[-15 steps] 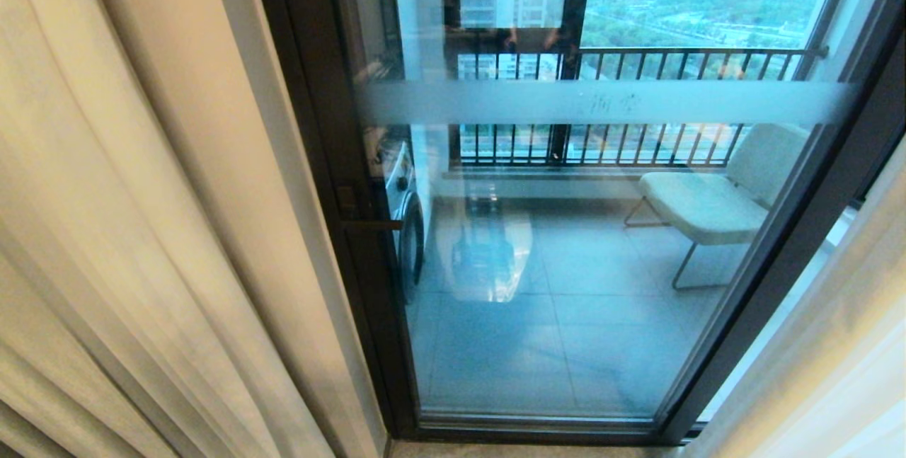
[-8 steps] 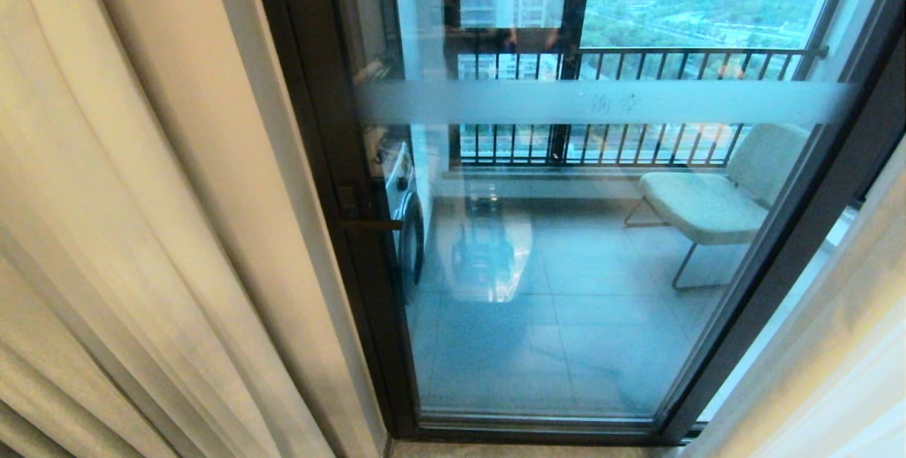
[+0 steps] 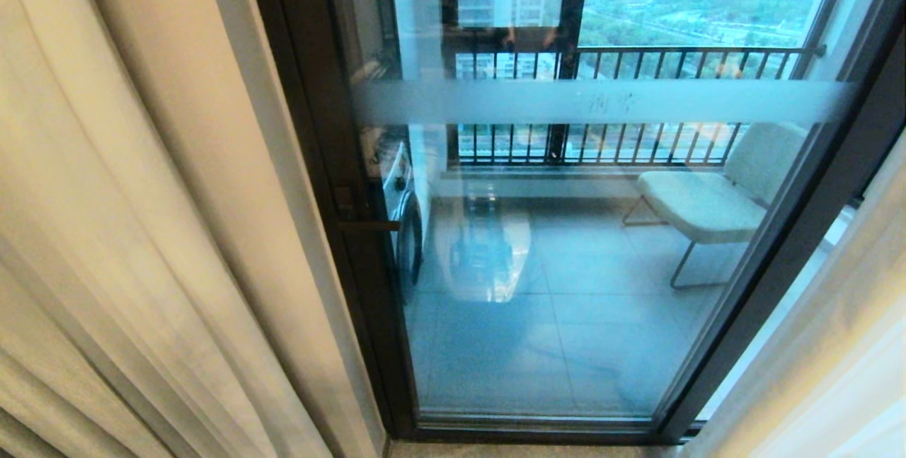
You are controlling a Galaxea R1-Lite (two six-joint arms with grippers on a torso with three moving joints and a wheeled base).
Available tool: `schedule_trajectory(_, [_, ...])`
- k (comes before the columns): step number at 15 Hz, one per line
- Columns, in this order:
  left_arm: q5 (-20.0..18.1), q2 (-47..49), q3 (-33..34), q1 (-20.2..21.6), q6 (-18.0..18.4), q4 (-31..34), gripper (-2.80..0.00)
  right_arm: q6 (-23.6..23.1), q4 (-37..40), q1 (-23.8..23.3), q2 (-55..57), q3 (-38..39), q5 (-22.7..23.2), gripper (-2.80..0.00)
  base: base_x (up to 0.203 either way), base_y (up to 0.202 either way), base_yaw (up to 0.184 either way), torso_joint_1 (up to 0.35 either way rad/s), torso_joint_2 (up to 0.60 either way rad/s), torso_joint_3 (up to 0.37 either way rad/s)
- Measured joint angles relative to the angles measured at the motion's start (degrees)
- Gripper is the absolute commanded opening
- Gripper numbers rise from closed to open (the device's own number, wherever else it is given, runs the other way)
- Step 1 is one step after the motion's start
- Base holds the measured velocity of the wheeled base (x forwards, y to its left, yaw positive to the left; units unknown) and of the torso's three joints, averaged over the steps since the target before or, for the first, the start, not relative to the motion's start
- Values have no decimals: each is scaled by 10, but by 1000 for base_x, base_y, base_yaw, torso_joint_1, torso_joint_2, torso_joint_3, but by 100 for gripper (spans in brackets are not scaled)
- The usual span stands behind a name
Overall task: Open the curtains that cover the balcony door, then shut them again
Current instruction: Pull the inner curtains open on both sides
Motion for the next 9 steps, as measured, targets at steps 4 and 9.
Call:
schedule_trajectory(4, [0,0,0,0,0,0,-280,0,0,0,0,0,0,-280,1,-165,3,3,0,2])
schedule_trajectory(9, [0,0,0,0,0,0,-280,0,0,0,0,0,0,-280,0,-190,1,1,2,2])
